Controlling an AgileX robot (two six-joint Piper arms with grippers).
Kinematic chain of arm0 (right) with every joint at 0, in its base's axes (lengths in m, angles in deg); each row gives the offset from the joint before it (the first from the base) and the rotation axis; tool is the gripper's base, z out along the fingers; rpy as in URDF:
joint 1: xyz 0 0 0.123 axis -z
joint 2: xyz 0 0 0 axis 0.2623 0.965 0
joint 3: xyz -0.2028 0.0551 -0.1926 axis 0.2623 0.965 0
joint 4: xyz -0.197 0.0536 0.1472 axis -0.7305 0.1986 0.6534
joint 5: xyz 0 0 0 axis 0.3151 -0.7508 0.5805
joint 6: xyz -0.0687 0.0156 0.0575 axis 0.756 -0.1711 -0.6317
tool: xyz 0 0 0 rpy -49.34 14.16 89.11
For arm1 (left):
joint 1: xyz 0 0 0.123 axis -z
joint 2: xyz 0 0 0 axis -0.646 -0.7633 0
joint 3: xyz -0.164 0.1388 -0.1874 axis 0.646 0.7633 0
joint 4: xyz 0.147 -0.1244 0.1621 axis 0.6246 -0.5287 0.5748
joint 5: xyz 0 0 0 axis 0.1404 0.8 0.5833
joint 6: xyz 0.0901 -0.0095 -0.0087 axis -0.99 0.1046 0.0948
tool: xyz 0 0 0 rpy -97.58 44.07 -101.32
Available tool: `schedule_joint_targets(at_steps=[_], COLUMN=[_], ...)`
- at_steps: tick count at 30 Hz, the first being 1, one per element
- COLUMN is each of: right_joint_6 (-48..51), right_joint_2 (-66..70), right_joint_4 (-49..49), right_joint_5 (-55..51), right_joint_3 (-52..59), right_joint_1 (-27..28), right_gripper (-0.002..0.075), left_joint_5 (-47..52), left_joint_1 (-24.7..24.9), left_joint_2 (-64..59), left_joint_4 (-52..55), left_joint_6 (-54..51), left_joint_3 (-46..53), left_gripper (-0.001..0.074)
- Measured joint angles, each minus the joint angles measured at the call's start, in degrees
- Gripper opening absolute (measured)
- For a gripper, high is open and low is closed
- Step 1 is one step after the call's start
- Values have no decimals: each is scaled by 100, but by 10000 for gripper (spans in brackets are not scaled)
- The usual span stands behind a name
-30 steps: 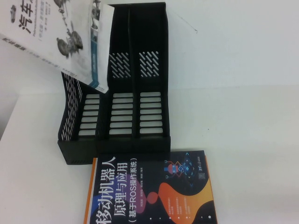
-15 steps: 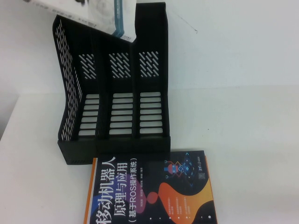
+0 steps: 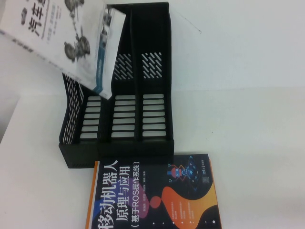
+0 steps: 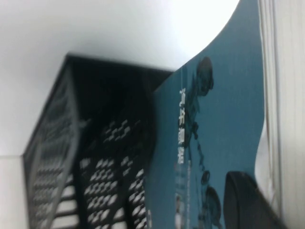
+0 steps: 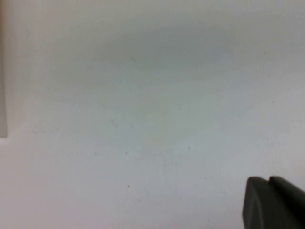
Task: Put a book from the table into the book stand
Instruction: Place the book on the book shelf
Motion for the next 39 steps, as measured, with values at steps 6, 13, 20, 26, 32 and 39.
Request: schedule_joint_targets(at_steps=[6,13,20,26,32,39], right_joint_6=[-12,-91,-91,-91,-116,-137], right_joint_2=[0,0,0,0,0,0], right_joint_4=[0,0,0,0,1,22], right_joint_5=[0,176,216,238,238,260], right_joint_3=[0,0,0,0,0,0], right_joint_1=[0,0,0,0,0,0], right_gripper=[-3,-3,-3,-3,-3,-3], left_joint_5=[161,161,64,-111,-229,-316], left_joint_1=[9,236,1113,1660,1975,2028], left_joint_2=[-56,-71,-256,-392,-708,-961], left_joint_4=[340,599,1905,2737,3230,3507], left_joint_6=[156,292,761,1354,2016,2431], left_joint_3=[0,0,0,0,0,0], left_gripper=[119,119,119,119,119,141])
